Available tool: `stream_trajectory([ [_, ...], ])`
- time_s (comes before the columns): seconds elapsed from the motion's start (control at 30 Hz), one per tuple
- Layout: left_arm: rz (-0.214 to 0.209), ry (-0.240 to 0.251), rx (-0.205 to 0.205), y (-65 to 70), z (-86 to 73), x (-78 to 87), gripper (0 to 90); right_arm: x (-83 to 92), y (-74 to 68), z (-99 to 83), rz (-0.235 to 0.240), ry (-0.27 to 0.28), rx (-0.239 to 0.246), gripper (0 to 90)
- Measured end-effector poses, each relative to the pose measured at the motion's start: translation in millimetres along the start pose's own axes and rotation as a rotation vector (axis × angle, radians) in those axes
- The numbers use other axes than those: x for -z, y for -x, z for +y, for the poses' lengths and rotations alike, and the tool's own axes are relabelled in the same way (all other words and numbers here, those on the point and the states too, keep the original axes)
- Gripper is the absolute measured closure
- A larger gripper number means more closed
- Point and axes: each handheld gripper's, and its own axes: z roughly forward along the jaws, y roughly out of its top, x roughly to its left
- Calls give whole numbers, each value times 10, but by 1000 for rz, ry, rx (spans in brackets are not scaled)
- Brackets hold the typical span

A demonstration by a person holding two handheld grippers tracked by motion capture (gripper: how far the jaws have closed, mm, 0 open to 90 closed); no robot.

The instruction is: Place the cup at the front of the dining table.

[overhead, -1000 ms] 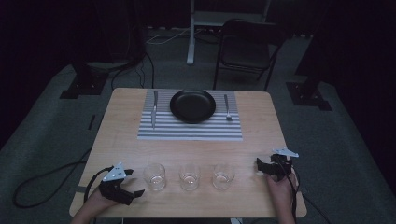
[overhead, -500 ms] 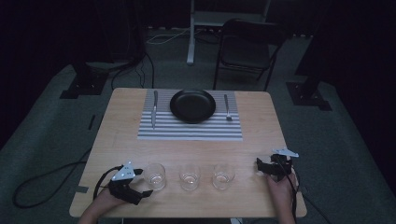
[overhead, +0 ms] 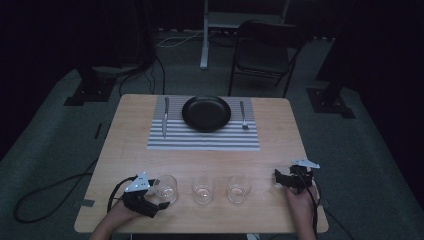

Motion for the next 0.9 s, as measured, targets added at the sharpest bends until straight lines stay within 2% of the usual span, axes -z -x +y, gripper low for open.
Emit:
stream_trajectory([
  [0.07,-6,20,10,-1,1,3,54,0,0,0,0,0,0,122],
  [0.17,19,52,2,12,8,3,54,0,0,0,0,0,0,122],
  [0.23,21,74,0,26,17,6,72,0,0,0,0,0,0,122],
  [0.27,24,78,-10,37,20,4,106,0,0,0,0,0,0,122],
  [0.4,27,72,-16,52,22,-33,110,0,0,0,0,0,0,122],
  [0.5,55,98,-26,80,24,-56,110,0,0,0,0,0,0,122],
  [0.57,82,124,-19,90,37,-62,110,0,0,0,0,0,0,122],
  [0.63,102,135,-45,112,42,-71,129,0,0,0,0,0,0,122],
  [0.73,112,149,-49,133,40,-94,150,0,0,0,0,0,0,122],
  [0.9,97,147,-40,133,37,-85,193,0,0,0,0,0,0,122],
])
